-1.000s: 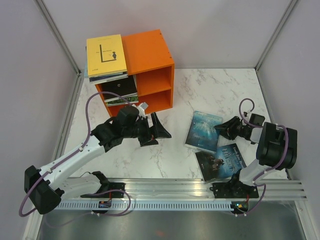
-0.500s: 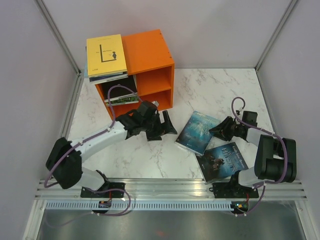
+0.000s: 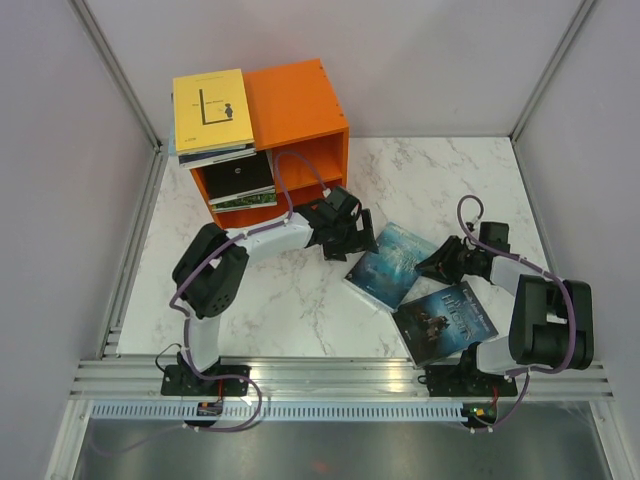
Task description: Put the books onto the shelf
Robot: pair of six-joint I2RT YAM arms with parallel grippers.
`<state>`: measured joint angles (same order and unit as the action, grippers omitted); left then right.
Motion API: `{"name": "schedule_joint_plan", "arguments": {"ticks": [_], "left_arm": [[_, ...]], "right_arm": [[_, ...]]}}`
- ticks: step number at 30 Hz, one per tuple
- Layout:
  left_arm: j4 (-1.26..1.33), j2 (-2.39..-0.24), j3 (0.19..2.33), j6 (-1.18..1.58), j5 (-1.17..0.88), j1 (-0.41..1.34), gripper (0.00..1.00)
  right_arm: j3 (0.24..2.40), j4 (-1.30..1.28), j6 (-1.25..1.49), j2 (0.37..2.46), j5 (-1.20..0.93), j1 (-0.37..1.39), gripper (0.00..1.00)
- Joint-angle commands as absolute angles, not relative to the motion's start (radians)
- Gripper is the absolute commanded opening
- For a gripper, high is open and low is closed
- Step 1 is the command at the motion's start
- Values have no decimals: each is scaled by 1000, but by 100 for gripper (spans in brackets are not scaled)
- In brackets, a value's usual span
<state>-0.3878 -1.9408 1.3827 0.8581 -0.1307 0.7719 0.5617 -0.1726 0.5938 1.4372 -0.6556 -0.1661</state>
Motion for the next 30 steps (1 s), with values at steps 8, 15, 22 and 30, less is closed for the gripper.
{"name": "schedule_joint_plan", "arguments": {"ticks": [8, 15, 22, 30], "left_arm": [[-385, -2083, 1467, 776, -100, 865, 97], [-359, -2085, 1425, 808, -167, 916, 97], [-51, -2014, 1275, 908, -412, 928, 96], [98, -1985, 1120, 907, -588, 985, 96]], "right_arm": [[491, -92, 571, 1410, -652, -133, 0], [443, -29, 591, 1419, -658, -124, 30], [391, -98, 560, 1428, -597, -117, 50], [411, -117, 571, 1494, -537, -78, 46]]}}
